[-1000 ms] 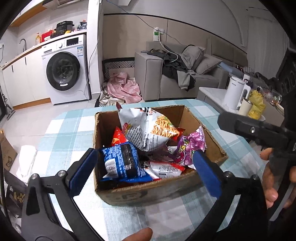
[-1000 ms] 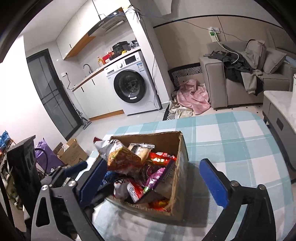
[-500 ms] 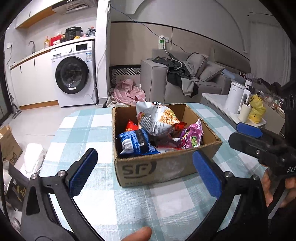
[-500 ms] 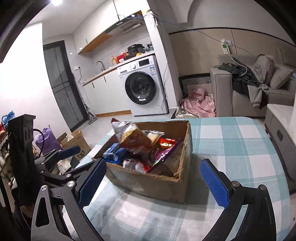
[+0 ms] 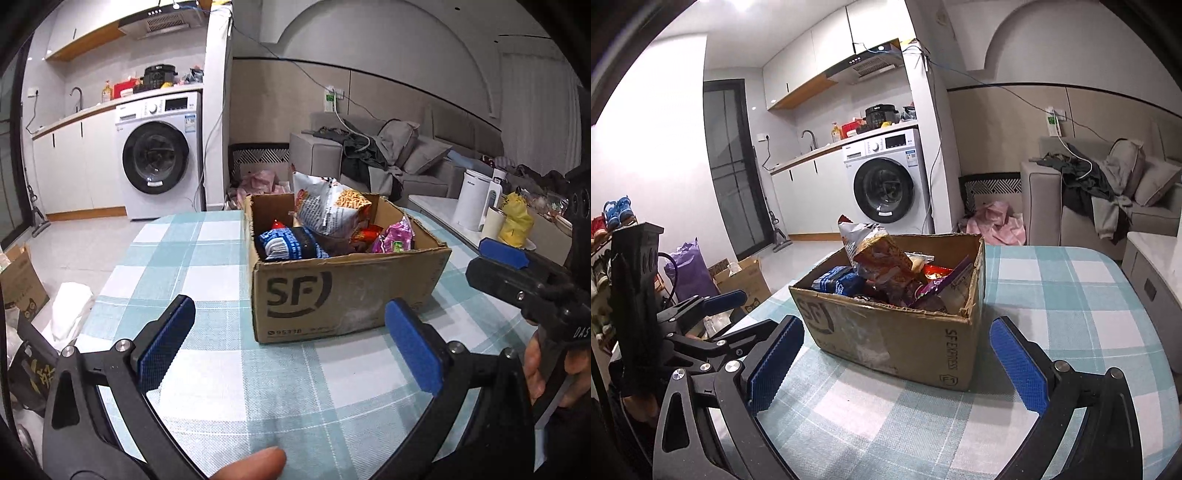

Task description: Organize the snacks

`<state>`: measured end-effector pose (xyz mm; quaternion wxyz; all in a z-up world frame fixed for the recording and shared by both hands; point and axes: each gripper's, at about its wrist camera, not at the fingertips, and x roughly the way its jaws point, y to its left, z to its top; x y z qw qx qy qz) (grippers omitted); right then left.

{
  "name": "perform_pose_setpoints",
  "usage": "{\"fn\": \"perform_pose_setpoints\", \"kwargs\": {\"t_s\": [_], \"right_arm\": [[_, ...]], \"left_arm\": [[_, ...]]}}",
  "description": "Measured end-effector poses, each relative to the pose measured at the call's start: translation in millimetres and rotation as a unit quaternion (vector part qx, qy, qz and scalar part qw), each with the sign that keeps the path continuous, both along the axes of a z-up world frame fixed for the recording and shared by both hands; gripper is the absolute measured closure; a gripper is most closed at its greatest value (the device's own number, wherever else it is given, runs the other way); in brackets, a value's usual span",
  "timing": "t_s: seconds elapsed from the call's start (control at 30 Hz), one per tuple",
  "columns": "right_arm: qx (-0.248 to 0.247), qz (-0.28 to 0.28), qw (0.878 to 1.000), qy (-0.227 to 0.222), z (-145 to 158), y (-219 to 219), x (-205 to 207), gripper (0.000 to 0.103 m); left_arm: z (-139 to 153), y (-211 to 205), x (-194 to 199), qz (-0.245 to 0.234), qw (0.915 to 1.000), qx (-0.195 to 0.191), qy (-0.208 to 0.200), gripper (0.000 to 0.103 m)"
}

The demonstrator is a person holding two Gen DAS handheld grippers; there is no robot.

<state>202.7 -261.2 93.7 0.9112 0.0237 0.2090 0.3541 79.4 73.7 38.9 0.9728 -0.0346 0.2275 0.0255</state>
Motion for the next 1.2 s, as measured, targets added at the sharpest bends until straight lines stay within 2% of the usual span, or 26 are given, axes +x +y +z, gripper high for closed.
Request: {"fn": "perform_pose_setpoints", "kwargs": {"t_s": [0.23,0.37,0.57,1.2], "right_arm": [[-0.006,-0.006,1.000,-0.023,-10,6,-4,0.000],[-0.011,-0.011,0.999,-0.039,-15,9,-6,0.000],[-0.011,-0.014,0.999,-0.049,-20,8,-7,0.000],[0.004,-0.025,0.998,-0.054,-22,-3,-9,0.000]], "left_arm": [[-5,5,7,0.013,0.9997,-0.009,-0.020,0.000],[-9,4,13,0.018,0.9996,0.001,-0.021,0.000],[-13,5,17,0.018,0.9997,-0.004,-0.015,0.000],[-19,6,18,0.019,0.9996,-0.008,-0.018,0.000]]}}
